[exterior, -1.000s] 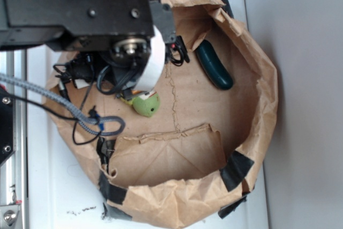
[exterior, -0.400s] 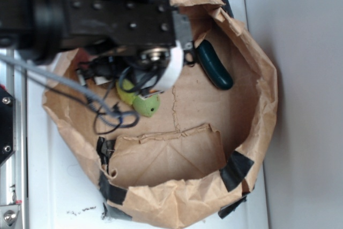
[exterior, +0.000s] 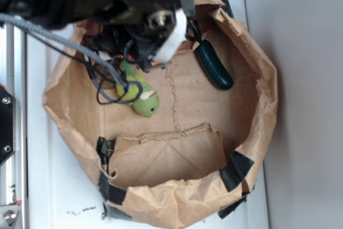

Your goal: Grab the shell.

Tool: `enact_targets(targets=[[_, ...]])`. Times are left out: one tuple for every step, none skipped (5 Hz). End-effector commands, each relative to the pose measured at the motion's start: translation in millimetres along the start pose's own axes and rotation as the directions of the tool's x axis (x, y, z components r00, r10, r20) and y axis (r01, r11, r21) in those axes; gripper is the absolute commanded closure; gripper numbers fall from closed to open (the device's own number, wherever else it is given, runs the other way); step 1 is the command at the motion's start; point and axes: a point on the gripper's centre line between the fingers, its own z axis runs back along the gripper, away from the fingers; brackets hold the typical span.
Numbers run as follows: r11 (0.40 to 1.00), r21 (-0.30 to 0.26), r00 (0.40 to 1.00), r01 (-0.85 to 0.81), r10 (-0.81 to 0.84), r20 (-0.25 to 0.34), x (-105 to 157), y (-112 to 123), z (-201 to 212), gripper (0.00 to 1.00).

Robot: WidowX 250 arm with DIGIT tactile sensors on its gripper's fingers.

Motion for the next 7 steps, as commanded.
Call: enact_targets(targets=[[0.993, 0.105, 0.999, 0.043, -0.040, -0.033, -11.2, -4.0, 8.5, 0.00], [0.992, 0.100, 0.996, 0.072, -0.067, -0.053, -5.7, -12.5, -2.1, 0.00], [0.993, 0.090, 0.994, 0.082, -0.075, -0.073, 5.5, -22.4, -13.2, 0.00], [0.992, 0.085, 0.992, 0.091, -0.083, -0.099, 12.4, -27.5, -33.5, 0.00], [0.989, 0.112, 0.989, 0.100, -0.086, -0.122, 16.8, -29.6, -53.1, 0.00], [0.989, 0.110, 0.990, 0.103, -0.091, -0.105, 18.0, -30.4, -56.6, 0.36], [0.988, 0.127, 0.992, 0.084, -0.071, -0.101, 15.9, -27.1, -57.6, 1.00]])
